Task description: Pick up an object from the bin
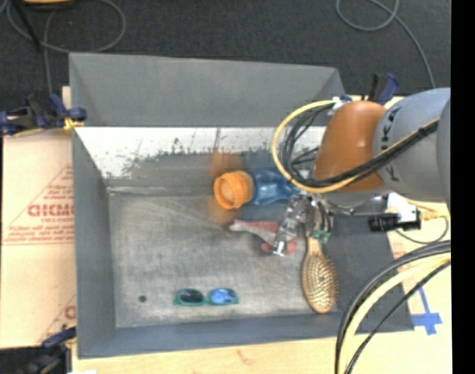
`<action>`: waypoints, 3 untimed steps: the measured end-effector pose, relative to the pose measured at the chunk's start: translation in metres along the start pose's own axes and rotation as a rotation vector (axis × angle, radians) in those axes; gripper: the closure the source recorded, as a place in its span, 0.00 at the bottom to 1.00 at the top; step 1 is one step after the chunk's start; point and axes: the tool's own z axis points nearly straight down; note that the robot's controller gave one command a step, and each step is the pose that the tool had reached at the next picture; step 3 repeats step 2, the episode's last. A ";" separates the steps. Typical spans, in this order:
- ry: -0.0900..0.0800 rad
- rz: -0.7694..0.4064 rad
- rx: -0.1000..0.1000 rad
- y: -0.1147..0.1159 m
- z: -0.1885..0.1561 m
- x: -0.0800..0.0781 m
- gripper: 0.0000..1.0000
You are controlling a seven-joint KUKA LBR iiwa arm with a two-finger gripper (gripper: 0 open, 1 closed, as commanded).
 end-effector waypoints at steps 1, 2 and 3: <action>0.001 -0.001 0.000 0.000 -0.009 0.000 1.00; 0.002 -0.002 0.000 0.000 -0.023 0.000 1.00; 0.002 -0.002 0.000 0.000 -0.023 0.000 1.00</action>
Offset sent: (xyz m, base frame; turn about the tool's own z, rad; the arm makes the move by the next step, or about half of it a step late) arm 0.0000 0.0002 0.0441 0.0000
